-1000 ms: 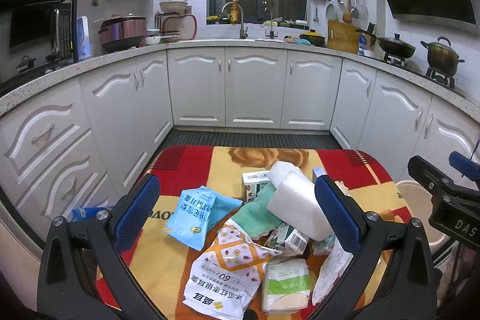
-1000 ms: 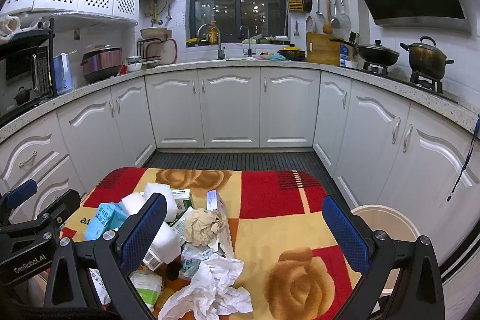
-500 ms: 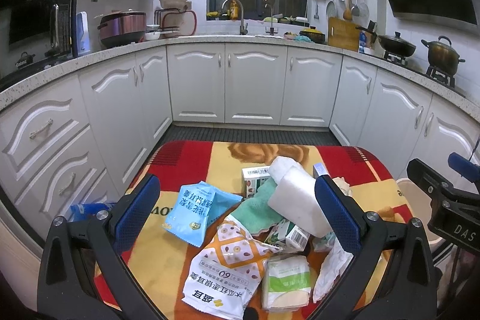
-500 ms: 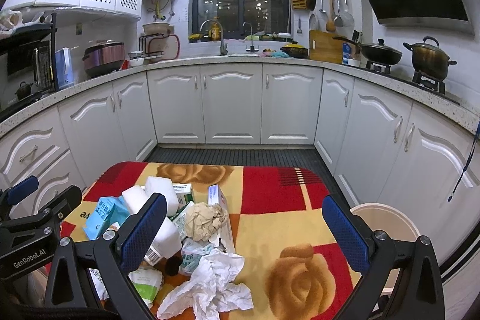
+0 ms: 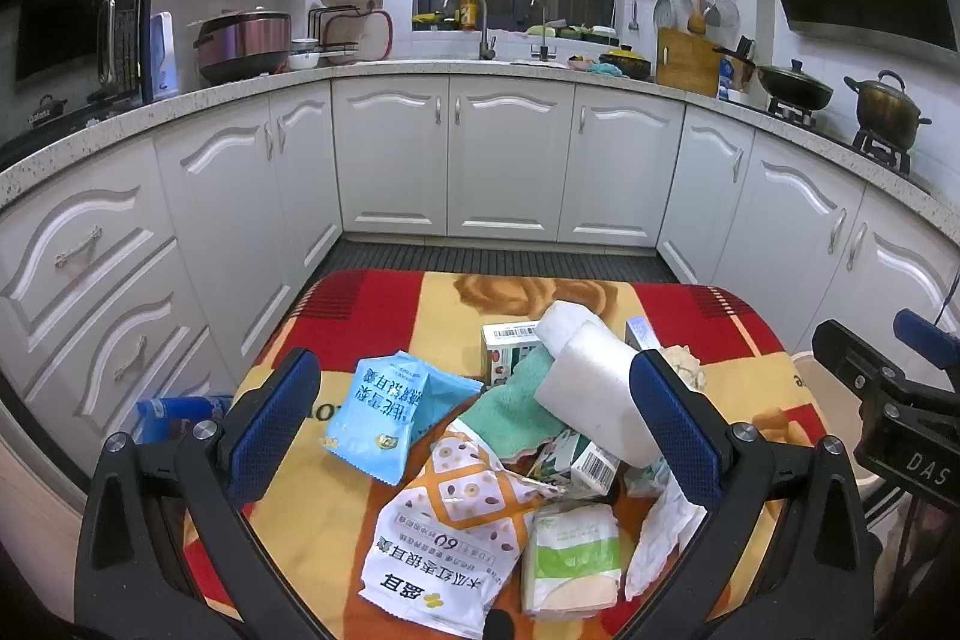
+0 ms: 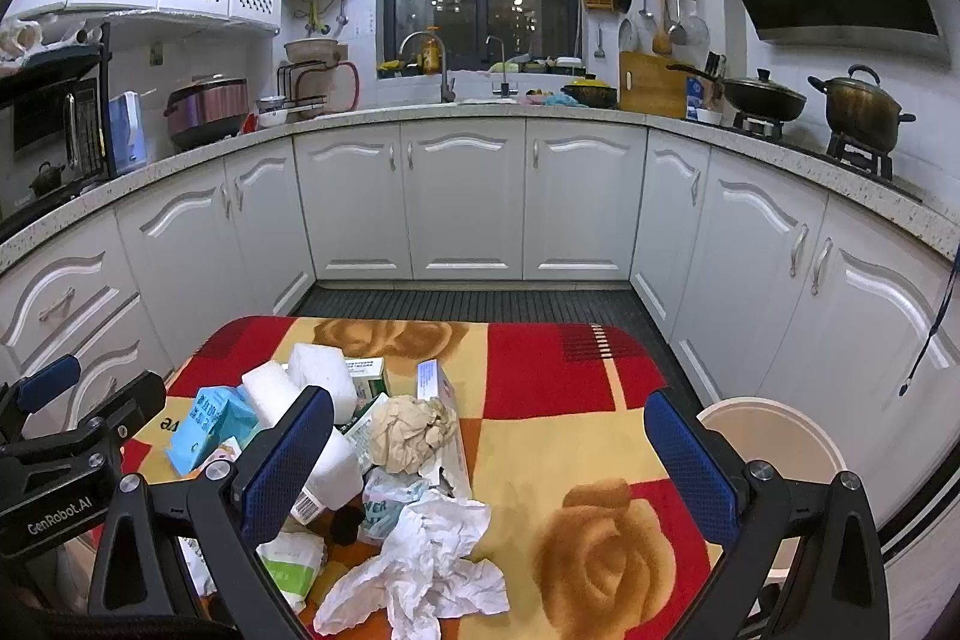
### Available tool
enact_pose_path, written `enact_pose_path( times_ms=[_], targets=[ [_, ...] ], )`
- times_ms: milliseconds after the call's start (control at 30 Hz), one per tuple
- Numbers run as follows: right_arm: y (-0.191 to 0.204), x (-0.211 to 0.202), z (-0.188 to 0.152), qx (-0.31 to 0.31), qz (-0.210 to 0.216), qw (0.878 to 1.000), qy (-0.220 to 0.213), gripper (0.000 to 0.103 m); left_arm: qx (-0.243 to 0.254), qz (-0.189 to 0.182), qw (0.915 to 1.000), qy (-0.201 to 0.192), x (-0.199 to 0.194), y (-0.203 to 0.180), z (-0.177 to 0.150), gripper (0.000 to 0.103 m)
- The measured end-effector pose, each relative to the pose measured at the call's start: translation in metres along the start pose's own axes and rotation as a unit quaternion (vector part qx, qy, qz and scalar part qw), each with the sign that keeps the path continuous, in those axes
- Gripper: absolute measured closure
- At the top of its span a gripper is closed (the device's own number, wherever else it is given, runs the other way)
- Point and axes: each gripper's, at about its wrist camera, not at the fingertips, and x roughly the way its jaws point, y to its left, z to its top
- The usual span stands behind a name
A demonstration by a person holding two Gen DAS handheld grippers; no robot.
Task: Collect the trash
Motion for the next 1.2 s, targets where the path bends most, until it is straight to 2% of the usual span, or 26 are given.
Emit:
enact_pose_path(
  times_ms=[1200],
  targets=[
    [0.0017, 0.0085, -0.0048, -0.014, 0.01, 0.999, 0.028, 0.0, -0.006, 0.001, 0.9998, 0.018, 0.006, 0.0084, -0.0025, 0.0]
  ],
)
